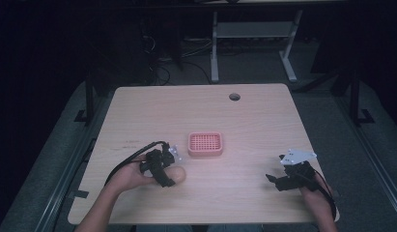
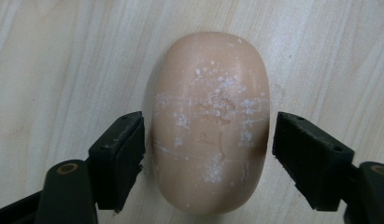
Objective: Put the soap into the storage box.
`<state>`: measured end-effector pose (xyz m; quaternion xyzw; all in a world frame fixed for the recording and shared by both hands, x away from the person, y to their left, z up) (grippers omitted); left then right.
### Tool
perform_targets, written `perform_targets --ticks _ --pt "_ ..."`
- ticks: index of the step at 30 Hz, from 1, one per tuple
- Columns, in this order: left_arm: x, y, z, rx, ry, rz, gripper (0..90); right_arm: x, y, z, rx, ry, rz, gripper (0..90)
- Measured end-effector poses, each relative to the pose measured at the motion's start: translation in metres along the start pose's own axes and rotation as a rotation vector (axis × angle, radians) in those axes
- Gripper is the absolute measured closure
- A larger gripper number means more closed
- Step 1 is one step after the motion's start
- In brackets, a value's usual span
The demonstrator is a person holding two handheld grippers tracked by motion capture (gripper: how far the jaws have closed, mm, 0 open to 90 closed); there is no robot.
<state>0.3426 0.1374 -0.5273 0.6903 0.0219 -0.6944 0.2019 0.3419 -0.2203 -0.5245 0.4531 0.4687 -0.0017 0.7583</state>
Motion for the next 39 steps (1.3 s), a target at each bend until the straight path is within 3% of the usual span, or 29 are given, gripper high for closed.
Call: perform_targets --ticks 8,15,28,39 --pt "0.0048 0.0 0.0006 -0.012 -0.016 -0.028 29.1 0.0001 0.0003 -0.0004 -0.006 -0.002 0.002 14.2" --pt "0.0073 0.0025 0.0011 0.007 -0.009 -0.074 30.7 -0.0011 0.001 0.0001 -0.005 -0.002 0.01 14.3" --pt "0.0099 0.0041 0.0015 0.004 -0.013 -0.096 30.8 -0.0026 0.0023 -0.0012 0.007 0.004 0.021 14.2" --pt "0.0092 0.0052 0.0005 0.042 0.017 -0.093 32.2 -0.0035 0.0024 -0.0011 0.007 0.002 0.023 14.2"
Point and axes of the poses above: each handheld gripper's, and its own axes: x roughly forward along the jaws, y roughly out of its top, z roughly to its right, the point moved 10 cm from there along x, roughly forward along the jaws
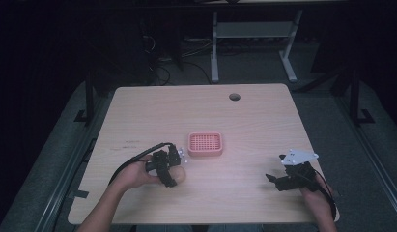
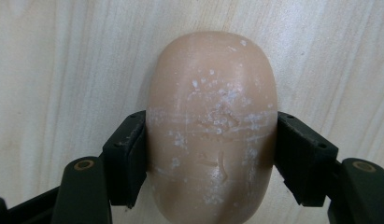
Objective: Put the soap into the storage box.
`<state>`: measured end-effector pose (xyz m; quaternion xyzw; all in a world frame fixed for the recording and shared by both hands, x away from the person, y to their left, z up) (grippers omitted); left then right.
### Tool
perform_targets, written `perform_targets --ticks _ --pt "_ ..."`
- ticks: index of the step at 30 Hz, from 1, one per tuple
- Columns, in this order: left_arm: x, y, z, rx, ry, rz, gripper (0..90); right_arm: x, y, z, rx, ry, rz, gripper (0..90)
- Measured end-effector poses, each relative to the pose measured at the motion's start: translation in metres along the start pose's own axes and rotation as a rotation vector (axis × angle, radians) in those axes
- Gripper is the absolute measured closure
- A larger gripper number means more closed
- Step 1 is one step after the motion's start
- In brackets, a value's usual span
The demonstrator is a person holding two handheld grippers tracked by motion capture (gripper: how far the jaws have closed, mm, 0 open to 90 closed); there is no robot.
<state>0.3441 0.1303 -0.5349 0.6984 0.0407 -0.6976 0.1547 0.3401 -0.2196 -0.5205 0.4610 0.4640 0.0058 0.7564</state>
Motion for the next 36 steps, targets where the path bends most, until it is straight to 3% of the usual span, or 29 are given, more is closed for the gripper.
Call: perform_targets --ticks 2,7,12,24,36 --pt "-0.004 0.003 0.001 -0.008 -0.016 0.03 32.2 0.0 0.0 0.001 0.001 -0.002 0.003 14.2" --pt "-0.009 0.006 -0.002 -0.02 -0.027 0.052 32.2 0.001 -0.001 0.001 0.01 -0.004 -0.002 14.2" --pt "-0.014 0.008 -0.007 -0.012 -0.052 0.064 32.2 0.002 -0.001 0.0 0.018 0.001 -0.003 14.2" --pt "-0.029 0.02 -0.017 0.016 -0.054 0.085 32.2 0.005 -0.003 0.0 0.015 0.015 -0.008 14.2" --pt "-0.038 0.035 -0.022 0.03 -0.069 0.091 32.2 0.002 0.004 -0.003 0.022 0.044 0.041 14.2"
Point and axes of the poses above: each handheld gripper's, and its own axes: x roughly forward along the jaws, y roughly out of its top, z roughly to its right, the point moved 10 cm from there along x, roughly forward along the jaws
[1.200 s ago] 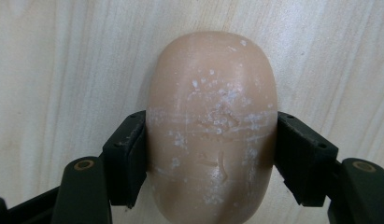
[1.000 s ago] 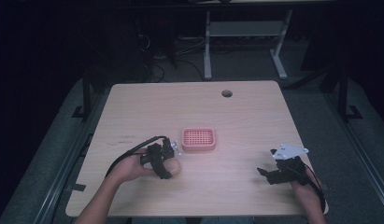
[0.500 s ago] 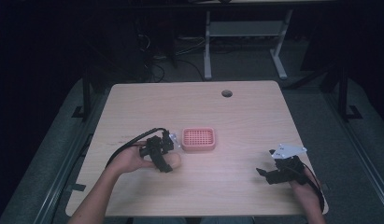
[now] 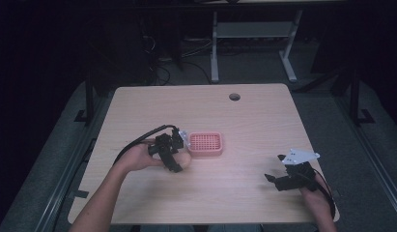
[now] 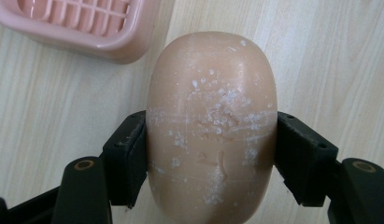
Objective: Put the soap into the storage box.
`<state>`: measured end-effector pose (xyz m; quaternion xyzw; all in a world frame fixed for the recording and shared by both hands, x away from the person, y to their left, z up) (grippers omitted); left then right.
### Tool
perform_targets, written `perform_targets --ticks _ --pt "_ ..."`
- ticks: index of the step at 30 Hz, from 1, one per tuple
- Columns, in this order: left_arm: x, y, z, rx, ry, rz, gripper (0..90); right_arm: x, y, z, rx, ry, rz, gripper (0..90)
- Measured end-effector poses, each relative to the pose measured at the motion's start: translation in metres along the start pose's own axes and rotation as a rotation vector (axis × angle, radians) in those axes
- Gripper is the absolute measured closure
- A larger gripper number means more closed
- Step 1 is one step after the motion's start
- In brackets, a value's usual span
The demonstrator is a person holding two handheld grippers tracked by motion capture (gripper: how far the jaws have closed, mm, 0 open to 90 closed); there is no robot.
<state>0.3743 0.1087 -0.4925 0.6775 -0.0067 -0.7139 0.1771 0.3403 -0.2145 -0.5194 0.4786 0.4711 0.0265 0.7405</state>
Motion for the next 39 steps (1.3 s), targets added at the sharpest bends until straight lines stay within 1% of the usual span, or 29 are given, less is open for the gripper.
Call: perform_targets --ticks 5,7,8,9,11,13,15,17,18,21,23,27,28,29,31,32,34,36,37,39 --pt "-0.002 0.003 -0.003 -0.001 0.002 -0.007 32.2 0.001 0.005 -0.001 -0.003 0.011 0.016 14.1" --pt "-0.004 0.004 -0.006 -0.003 0.002 -0.01 32.2 0.003 0.005 -0.002 -0.002 0.013 0.009 14.1" --pt "-0.004 0.005 -0.007 -0.005 0.004 -0.005 32.2 0.005 0.004 -0.002 -0.007 0.017 -0.003 14.0" --pt "-0.005 0.007 -0.008 -0.001 0.004 0.002 32.2 0.005 0.004 -0.002 -0.007 0.017 -0.003 14.0" --pt "-0.007 0.009 -0.01 -0.004 -0.009 0.02 32.2 0.006 0.003 -0.002 -0.001 0.016 -0.013 14.1" --pt "-0.008 0.01 -0.012 -0.006 -0.017 0.024 32.2 0.006 0.004 -0.002 0.01 0.016 -0.008 14.1" --pt "-0.008 0.011 -0.015 -0.005 -0.016 0.013 32.2 0.007 0.003 -0.001 0.017 0.017 -0.007 14.1" --pt "-0.009 0.012 -0.019 -0.007 -0.013 0.006 32.2 0.009 0.002 -0.001 0.024 0.017 -0.018 14.1" --pt "-0.01 0.013 -0.02 -0.004 -0.009 0.012 32.2 0.009 0.001 -0.001 0.023 0.018 -0.021 14.1" --pt "-0.013 0.016 -0.022 -0.009 -0.021 0.033 32.2 0.01 0.001 -0.001 0.017 0.02 -0.023 14.1" --pt "-0.014 0.018 -0.024 -0.01 -0.019 0.032 32.2 0.01 0.001 0.0 0.01 0.014 -0.023 14.1" --pt "-0.016 0.022 -0.027 -0.004 -0.01 0.024 32.2 0.011 0.002 -0.003 0.016 0.02 -0.026 14.1" --pt "-0.016 0.024 -0.027 -0.001 -0.008 0.031 32.2 0.011 0.002 -0.001 -0.006 0.015 -0.029 14.1" --pt "-0.017 0.026 -0.027 0.0 -0.015 0.034 32.1 0.011 0.003 -0.002 -0.007 0.013 -0.029 14.1" --pt "-0.018 0.028 -0.028 0.004 -0.014 0.031 32.2 0.012 0.004 -0.001 0.002 0.01 -0.026 14.0" --pt "-0.019 0.029 -0.03 0.007 -0.015 0.022 32.2 0.012 0.003 -0.001 0.004 0.012 -0.028 14.1" --pt "-0.019 0.031 -0.031 0.01 -0.012 0.022 32.1 0.013 0.002 0.0 -0.003 0.009 -0.034 14.1" --pt "-0.021 0.034 -0.034 0.01 -0.012 0.035 32.2 0.013 0.002 0.0 0.0 0.007 -0.035 14.1" --pt "-0.021 0.034 -0.034 0.006 -0.02 0.037 32.2 0.013 0.002 0.0 0.0 -0.001 -0.036 14.1" --pt "-0.022 0.037 -0.035 0.003 -0.019 0.039 32.2 0.012 0.002 0.002 -0.001 -0.008 -0.037 14.1"
Point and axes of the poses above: each handheld gripper's, and its own axes: x roughly forward along the jaws, y roughly out of its top, z roughly to its right, the point moved 10 cm from there along x, roughly forward along the jaws
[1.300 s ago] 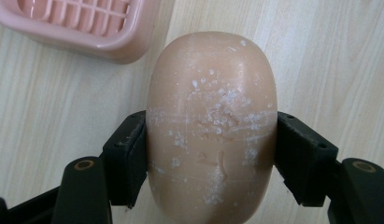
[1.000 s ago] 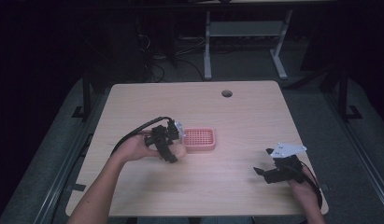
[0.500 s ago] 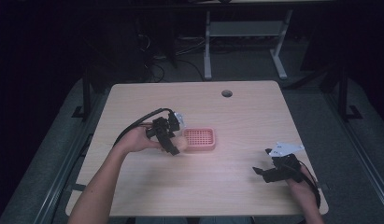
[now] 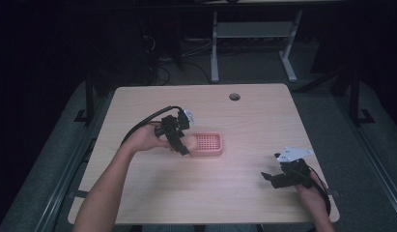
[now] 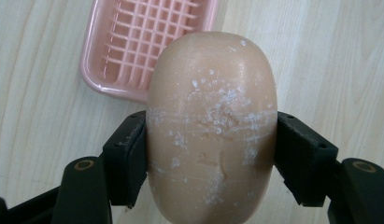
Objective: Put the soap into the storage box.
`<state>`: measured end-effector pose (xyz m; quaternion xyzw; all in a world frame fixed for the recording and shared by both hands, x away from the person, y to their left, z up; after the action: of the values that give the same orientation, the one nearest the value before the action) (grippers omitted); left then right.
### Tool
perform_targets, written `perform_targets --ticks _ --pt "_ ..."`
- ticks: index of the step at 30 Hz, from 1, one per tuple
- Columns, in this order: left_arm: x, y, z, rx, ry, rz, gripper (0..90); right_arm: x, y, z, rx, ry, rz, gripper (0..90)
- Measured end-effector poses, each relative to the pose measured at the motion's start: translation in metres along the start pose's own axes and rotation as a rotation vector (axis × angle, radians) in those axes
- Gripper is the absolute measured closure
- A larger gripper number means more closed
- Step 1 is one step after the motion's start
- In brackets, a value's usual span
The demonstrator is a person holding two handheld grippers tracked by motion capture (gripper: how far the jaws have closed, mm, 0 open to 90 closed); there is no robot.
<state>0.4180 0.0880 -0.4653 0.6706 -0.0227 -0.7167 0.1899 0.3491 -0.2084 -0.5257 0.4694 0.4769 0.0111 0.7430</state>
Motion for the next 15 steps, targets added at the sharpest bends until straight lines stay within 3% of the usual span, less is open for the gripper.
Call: perform_targets --ticks 5,7,15 --pt "-0.001 0.007 -0.003 0.014 0.005 -0.004 32.2 0.001 0.0 0.0 0.012 -0.007 -0.007 14.1" --pt "-0.003 0.011 -0.004 0.015 0.006 0.005 32.2 0.002 0.0 0.001 -0.011 -0.01 -0.015 14.1" --pt "0.001 0.021 -0.011 0.025 0.005 0.002 32.2 0.0 0.001 -0.002 -0.028 -0.023 -0.024 14.1"
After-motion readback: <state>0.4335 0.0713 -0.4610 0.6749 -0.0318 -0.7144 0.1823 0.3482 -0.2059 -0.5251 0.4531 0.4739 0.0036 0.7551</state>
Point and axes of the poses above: each handheld gripper's, and its own axes: x roughly forward along the jaws, y roughly out of its top, z roughly to its right, the point moved 10 cm from there along x, roughly forward along the jaws
